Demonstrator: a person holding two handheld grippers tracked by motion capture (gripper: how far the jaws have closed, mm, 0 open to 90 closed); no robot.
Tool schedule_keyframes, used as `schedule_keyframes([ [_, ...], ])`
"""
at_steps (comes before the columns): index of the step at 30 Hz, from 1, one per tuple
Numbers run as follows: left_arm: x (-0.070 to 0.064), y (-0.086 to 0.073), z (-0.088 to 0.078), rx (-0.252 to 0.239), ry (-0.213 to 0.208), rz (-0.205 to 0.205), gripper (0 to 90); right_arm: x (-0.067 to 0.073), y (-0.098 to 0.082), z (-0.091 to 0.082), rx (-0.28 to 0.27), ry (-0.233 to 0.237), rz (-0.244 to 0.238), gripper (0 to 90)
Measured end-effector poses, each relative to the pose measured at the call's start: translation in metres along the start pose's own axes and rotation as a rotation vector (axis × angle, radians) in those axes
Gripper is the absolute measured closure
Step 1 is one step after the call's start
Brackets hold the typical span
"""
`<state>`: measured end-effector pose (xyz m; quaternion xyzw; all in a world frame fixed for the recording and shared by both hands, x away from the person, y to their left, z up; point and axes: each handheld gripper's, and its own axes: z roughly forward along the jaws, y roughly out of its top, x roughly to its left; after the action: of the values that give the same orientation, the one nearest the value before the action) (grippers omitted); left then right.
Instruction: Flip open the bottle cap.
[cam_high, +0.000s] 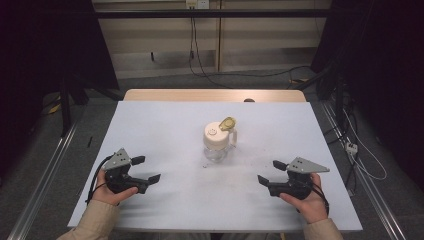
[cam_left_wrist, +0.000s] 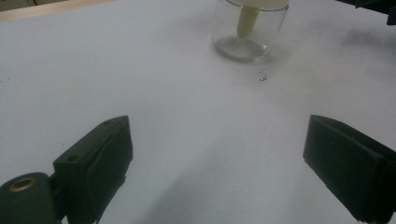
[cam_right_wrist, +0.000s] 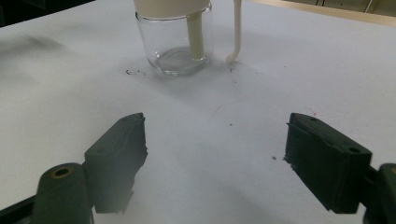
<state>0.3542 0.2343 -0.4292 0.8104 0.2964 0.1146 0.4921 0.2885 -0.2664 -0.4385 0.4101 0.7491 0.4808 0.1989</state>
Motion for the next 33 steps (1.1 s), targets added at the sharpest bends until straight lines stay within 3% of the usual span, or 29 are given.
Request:
schedule_keyframes([
  [33,0.004,-0.014,-0.013,-0.005,0.019,-0.013,8.1,-0.007,-0.012,-0.012,0.018,-0.029,-0.003,20.2],
])
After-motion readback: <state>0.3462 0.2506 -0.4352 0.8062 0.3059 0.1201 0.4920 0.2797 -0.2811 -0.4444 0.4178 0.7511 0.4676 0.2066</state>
